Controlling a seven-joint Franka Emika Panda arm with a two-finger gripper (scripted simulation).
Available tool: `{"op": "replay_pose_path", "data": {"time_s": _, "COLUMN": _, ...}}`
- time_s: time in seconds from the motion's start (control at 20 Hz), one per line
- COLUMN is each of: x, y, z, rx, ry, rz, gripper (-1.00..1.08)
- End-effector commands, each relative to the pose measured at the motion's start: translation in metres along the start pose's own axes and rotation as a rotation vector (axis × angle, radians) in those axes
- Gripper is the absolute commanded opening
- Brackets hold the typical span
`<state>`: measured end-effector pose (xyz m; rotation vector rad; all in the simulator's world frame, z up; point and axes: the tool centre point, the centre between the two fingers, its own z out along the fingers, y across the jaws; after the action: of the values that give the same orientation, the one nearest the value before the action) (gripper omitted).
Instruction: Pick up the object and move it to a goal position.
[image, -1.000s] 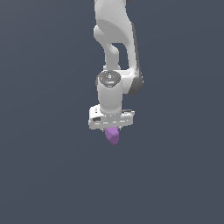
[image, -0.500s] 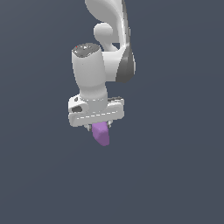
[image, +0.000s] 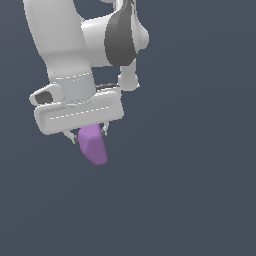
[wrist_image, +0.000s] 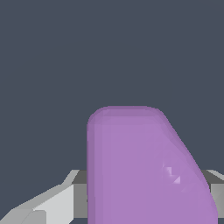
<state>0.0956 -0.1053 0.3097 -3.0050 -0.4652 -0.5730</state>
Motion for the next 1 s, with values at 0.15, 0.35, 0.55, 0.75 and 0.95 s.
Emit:
{"op": "replay_pose_path", "data": {"time_s": 0.15, "x": 0.028, "y": 0.033, "z": -0.055, "rx": 0.011, "ry": 0.094, "rz": -0.055, "gripper": -1.0}}
{"op": "replay_pose_path", "data": {"time_s": 0.35, "x": 0.043, "y": 0.054, "z": -0.091, "rx": 0.019, "ry": 0.152, "rz": -0.089, "gripper": -1.0}}
{"op": "replay_pose_path", "data": {"time_s": 0.55, "x": 0.055, "y": 0.071, "z": -0.12, "rx": 0.026, "ry": 0.2, "rz": -0.116, "gripper": -1.0}}
{"op": "replay_pose_path", "data": {"time_s": 0.75, "x": 0.064, "y": 0.083, "z": -0.142, "rx": 0.031, "ry": 0.234, "rz": -0.135, "gripper": -1.0}}
{"op": "replay_pose_path", "data": {"time_s": 0.95, "x": 0.069, "y": 0.091, "z": -0.156, "rx": 0.035, "ry": 0.256, "rz": -0.146, "gripper": -1.0}}
